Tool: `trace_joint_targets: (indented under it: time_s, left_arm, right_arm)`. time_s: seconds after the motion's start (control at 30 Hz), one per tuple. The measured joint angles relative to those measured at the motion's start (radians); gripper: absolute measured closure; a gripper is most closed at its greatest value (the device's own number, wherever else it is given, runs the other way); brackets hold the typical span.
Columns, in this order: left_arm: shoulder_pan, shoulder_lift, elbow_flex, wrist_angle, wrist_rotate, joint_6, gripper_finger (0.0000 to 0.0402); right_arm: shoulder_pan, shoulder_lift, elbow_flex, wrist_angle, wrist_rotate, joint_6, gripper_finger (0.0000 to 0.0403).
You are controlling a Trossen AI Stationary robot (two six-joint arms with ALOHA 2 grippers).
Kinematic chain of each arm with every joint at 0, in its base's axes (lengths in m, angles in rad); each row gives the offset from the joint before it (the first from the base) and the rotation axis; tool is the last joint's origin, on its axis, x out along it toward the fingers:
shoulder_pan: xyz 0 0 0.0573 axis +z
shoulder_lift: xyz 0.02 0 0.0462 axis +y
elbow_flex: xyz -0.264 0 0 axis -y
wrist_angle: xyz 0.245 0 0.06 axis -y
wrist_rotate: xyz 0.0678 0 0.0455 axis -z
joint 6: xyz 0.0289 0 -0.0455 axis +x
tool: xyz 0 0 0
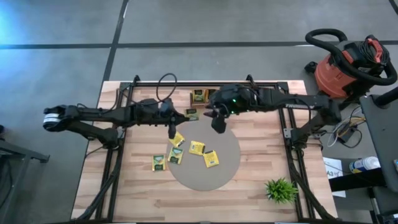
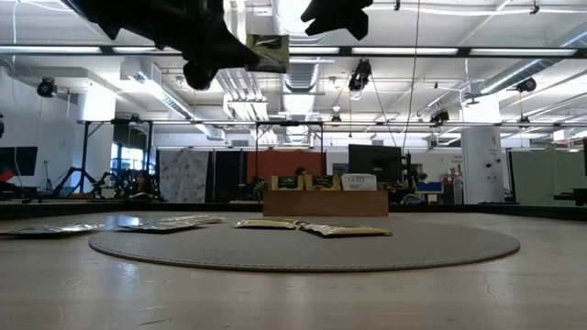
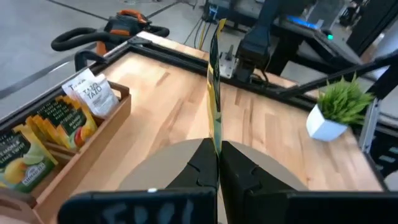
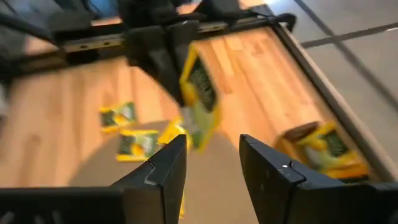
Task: Pick & Place Tea
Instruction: Put the yellow tea bag into the left compartment of the wooden organizer
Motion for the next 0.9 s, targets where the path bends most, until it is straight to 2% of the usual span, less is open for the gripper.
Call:
trace_joint_targets:
  time_s: [0.13, 0.3, 0.6, 0.7, 0.9]
  left_arm:
    - [0.000, 0.034, 0.022, -0.002, 0.000, 0.045, 0.0401]
    - [0.000, 0.078, 0.066, -0.007, 0.001, 0.113, 0.0401]
    - [-0.001, 0.174, 0.131, -0.043, 0.001, 0.196, 0.0401]
    - [-0.001, 0.187, 0.148, -0.053, 0.001, 0.215, 0.0401]
    - [-0.001, 0.189, 0.167, -0.048, 0.002, 0.246, 0.0401]
  right_arm:
    - [0.000, 0.065, 0.143, -0.165, 0.032, -0.110, 0.0257]
    - [0.001, 0.159, 0.266, -0.265, 0.032, -0.214, 0.0259]
    - [0.001, 0.295, 0.478, -0.451, 0.031, -0.278, 0.0259]
    - [0.001, 0.325, 0.526, -0.493, 0.030, -0.292, 0.0261]
    - [0.001, 0.348, 0.533, -0.542, 0.027, -0.295, 0.0271]
